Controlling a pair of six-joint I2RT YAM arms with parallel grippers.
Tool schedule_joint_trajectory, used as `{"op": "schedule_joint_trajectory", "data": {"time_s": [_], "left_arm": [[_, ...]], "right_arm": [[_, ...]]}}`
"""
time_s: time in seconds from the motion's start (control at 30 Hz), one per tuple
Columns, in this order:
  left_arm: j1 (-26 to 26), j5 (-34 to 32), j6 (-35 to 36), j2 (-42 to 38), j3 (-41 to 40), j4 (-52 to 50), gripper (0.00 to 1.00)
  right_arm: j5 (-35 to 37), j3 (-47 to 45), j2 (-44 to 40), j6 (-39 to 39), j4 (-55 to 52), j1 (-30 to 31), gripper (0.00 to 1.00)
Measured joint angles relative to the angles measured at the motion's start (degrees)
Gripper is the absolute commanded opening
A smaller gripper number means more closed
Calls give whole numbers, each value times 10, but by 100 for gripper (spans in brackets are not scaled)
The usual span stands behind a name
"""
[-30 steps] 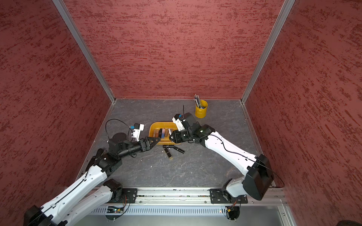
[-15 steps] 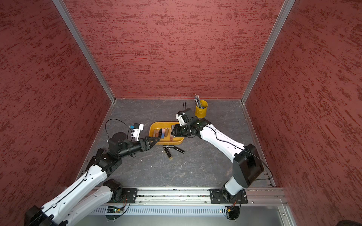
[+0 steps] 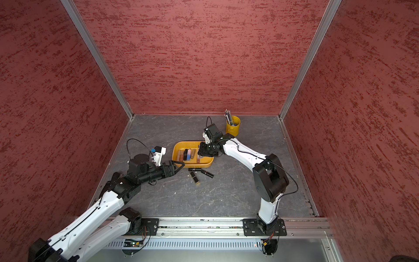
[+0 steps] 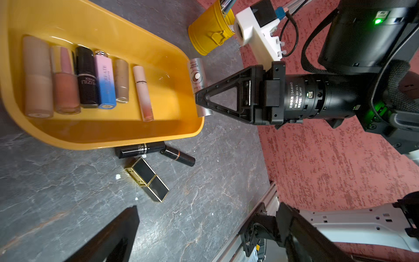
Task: Put the lipstick into the storage box
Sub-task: Place the lipstick in the storage box.
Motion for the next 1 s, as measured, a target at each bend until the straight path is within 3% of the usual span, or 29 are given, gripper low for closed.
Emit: {"op": "schedule_joint_trajectory", "data": {"time_s": [0.37,1.0], "left_arm": [[16,-61,50,55,42,-69,100],[49,-51,66,78,50,-78,100]], "right_arm": [[14,83,103,-2,-4,-13,16],[35,99,153,-10,-12,-17,16]]}}
